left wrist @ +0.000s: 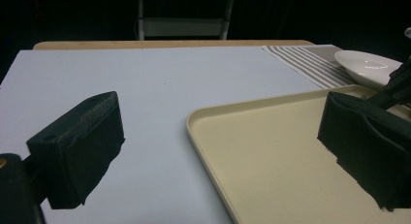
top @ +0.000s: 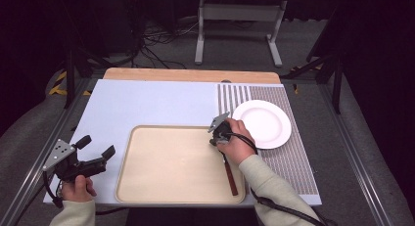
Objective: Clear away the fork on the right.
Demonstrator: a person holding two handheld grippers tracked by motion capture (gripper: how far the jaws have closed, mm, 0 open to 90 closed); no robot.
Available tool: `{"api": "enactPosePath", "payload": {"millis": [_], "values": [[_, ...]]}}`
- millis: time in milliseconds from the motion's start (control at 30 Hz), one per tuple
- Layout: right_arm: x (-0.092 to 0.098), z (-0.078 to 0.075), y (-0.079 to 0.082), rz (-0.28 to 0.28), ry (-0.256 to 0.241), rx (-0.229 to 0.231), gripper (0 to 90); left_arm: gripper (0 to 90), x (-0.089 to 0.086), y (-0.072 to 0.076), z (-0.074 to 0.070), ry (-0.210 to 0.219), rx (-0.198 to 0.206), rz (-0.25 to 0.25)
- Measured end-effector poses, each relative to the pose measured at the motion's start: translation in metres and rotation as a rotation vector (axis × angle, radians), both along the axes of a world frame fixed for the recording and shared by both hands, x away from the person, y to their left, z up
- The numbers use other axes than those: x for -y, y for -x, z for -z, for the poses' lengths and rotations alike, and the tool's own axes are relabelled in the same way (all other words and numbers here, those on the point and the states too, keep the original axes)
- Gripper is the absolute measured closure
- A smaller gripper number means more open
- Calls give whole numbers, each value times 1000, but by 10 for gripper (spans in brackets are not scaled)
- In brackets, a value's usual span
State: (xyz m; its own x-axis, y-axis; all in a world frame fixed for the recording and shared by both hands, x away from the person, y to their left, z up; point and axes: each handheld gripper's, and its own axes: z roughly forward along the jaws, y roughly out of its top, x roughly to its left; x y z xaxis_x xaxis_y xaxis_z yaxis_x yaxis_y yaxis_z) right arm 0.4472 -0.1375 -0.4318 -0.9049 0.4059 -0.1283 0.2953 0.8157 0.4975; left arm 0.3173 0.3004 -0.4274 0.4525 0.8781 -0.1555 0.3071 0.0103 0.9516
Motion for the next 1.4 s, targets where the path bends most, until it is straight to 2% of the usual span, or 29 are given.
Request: {"api": "enactPosePath", "payload": {"millis": [500, 900, 1000, 1100, 1133, 1200, 1267, 1300, 1400], "values": [[23, -1, -4, 75, 12, 14, 900, 32, 1, 0, 0, 2, -2, 0], [32, -2, -5, 104, -6, 10, 900, 32, 1, -1, 1, 1, -4, 1], [33, -5, -4, 103, -31, 19, 886, 32, 0, -1, 1, 1, -5, 1], [34, -12, -1, 108, -70, 31, 743, 32, 0, 0, 1, 1, -5, 2], [34, -12, -1, 108, -70, 31, 743, 32, 0, 0, 1, 0, -6, 0], [35, -17, 2, 132, -113, 17, 523, 32, -1, 1, 0, -1, -4, -2], [36, -21, 3, 147, -145, 25, 372, 32, -1, 1, 1, 0, -5, -3], [37, -23, 5, 148, -149, 36, 319, 32, -1, 2, 1, 0, -5, -5], [40, -31, 11, 161, -213, 60, 234, 32, -1, 2, 0, -4, -2, -3]]}}
